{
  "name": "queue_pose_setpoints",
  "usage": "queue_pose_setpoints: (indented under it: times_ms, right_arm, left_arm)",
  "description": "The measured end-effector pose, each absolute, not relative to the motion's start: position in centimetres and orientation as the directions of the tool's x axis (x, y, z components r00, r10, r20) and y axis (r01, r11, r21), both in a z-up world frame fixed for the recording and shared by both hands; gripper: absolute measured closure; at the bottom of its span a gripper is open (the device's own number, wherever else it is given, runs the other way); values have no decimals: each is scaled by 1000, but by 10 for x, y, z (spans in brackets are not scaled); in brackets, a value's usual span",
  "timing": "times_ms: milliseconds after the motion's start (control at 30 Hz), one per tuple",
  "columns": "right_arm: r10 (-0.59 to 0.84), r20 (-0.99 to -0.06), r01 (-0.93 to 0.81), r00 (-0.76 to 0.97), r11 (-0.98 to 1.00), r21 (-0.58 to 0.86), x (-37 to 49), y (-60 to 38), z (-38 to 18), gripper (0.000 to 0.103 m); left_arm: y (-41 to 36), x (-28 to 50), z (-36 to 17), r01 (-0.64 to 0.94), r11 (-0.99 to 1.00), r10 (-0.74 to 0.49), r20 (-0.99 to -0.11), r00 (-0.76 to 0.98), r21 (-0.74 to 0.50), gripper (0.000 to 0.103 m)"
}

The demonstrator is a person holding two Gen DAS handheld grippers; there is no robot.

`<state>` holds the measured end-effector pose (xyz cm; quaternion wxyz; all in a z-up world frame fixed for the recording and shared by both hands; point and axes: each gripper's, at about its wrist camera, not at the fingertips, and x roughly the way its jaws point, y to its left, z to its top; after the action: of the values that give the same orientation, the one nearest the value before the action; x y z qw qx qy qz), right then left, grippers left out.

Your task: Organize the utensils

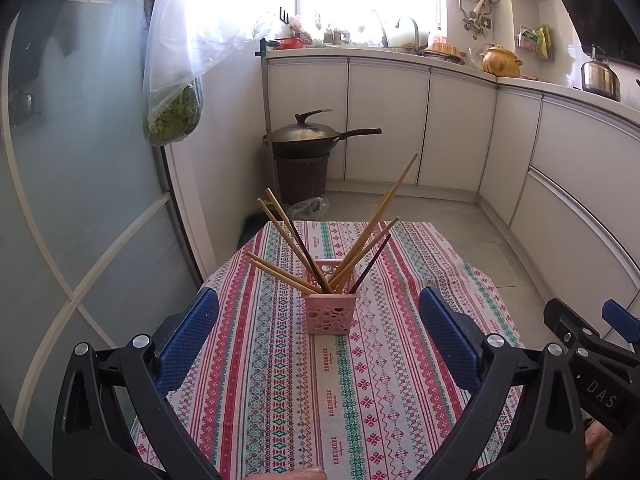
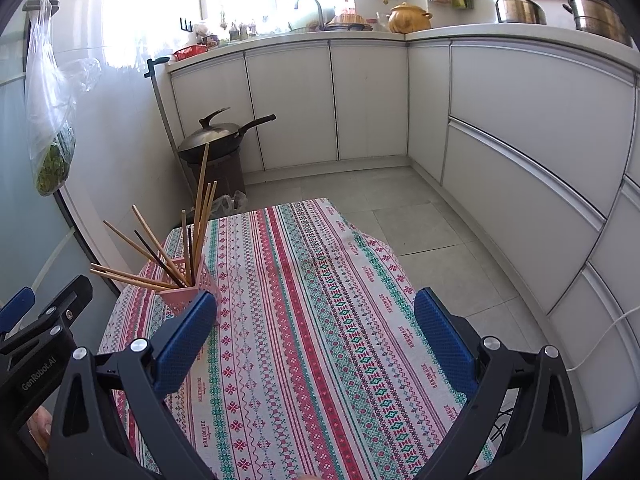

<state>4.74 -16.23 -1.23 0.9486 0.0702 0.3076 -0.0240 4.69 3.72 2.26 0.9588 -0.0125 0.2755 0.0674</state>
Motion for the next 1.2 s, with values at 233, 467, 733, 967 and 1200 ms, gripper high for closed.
queue_pose_setpoints:
  times_ms: [233, 467, 733, 967, 1200]
  right_arm:
    - [0, -590, 87, 807, 989, 119, 48, -163, -13, 7]
    - [3, -597, 86, 802, 989, 121, 50, -163, -15, 7]
    - [0, -604, 88, 797, 989, 116, 52, -163, -18, 7]
    - [-3, -606, 90, 795, 989, 114, 53, -164, -20, 7]
    - [-7, -604, 98, 797, 988, 118, 52, -167, -18, 7]
  left_arm:
    - [35, 48, 22, -137, 990, 129, -533, 836, 24, 7]
    - [35, 48, 22, -137, 990, 133, -532, 837, 32, 7]
    - [34, 45, 23, -122, 992, 120, -513, 850, 30, 16]
    - [33, 47, 21, -98, 995, 96, -525, 846, 23, 22]
    - [34, 46, 24, -122, 992, 116, -526, 843, 23, 7]
